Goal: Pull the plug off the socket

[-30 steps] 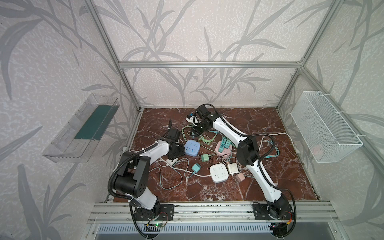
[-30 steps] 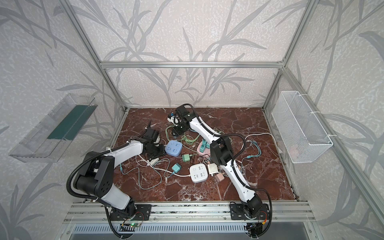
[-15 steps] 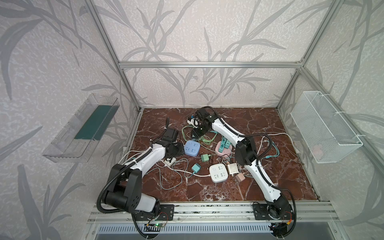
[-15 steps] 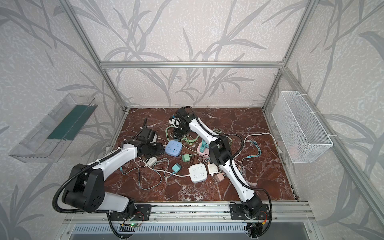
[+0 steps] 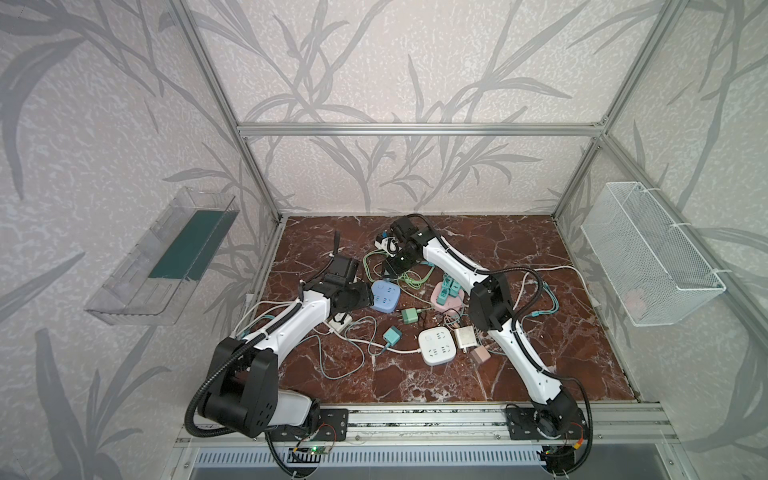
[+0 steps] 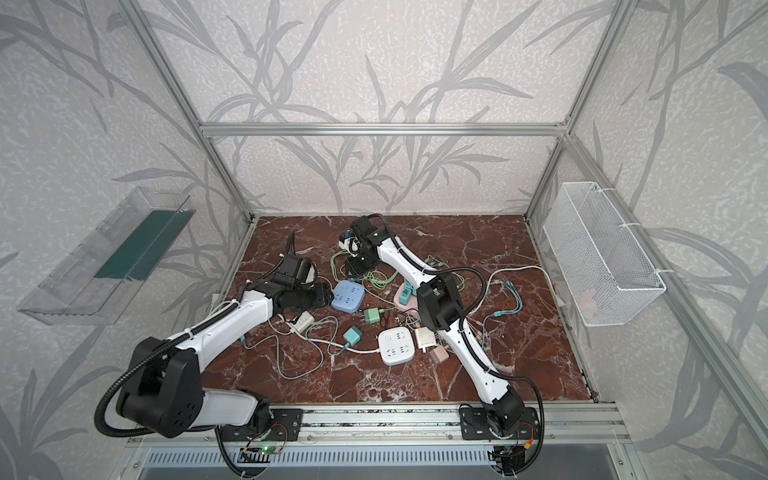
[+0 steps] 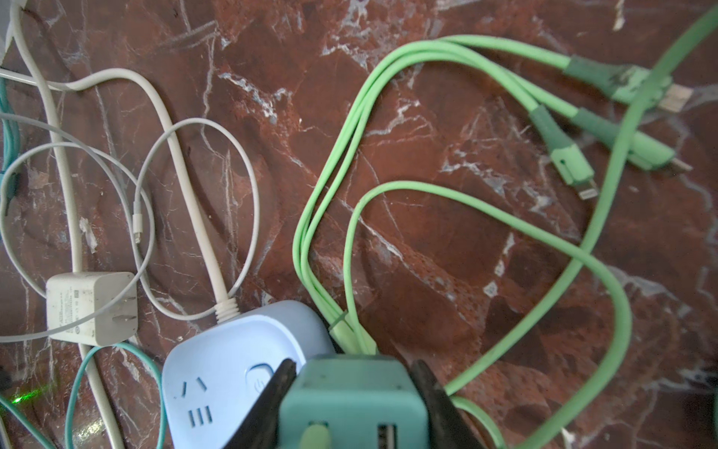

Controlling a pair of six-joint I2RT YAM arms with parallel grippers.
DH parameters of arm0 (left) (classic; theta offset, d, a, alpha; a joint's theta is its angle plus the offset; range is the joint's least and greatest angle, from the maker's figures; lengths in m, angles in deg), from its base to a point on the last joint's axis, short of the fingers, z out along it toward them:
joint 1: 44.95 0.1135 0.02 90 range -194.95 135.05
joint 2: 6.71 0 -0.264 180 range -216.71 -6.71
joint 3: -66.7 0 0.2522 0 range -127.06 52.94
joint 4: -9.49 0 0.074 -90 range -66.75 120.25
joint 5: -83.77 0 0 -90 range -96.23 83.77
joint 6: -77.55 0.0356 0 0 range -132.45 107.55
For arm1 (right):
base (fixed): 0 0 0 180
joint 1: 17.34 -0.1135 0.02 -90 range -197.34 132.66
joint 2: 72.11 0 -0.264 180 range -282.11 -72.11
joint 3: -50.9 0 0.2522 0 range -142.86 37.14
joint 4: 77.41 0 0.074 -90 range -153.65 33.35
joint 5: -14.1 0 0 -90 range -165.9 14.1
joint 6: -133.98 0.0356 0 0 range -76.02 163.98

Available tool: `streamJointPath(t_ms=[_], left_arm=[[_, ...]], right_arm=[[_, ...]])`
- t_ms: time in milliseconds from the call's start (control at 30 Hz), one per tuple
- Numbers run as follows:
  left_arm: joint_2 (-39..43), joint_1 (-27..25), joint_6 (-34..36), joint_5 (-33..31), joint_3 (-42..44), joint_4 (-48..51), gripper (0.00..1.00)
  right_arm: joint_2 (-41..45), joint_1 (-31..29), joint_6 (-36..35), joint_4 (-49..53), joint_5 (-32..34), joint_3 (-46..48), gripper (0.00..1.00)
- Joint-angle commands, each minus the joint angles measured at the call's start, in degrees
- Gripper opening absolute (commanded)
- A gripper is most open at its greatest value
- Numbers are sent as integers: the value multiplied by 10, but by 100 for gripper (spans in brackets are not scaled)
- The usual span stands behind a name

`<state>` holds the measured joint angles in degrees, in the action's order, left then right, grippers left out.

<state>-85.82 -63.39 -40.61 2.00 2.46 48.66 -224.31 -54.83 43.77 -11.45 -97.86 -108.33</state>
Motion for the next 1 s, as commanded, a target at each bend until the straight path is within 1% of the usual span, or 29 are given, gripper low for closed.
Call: streamJointPath(t_ms=[0,167,300,567,767,867,967], left_arm=[[19,-9,7,-23,-3,-7,66],[32,-20,10,-42,0,-11,68],[38,-23,13,-52,1,-10,70],[53,-26,10,-63,8,-13,73],[69,-26,17,-76,16,-7,74],[75,-26,22,-82,16,-2,75],[77,-26,23,-83,16,0,75]], right_arm=[[-11,-1,10,13,2,-17,41],[-9,-3,10,12,2,-15,46],[-3,-3,10,6,4,-13,52],[-1,-3,13,0,3,-10,56],[-2,-3,14,5,7,-10,67],[2,-3,15,5,8,-10,76],[8,-3,17,1,5,-10,78]])
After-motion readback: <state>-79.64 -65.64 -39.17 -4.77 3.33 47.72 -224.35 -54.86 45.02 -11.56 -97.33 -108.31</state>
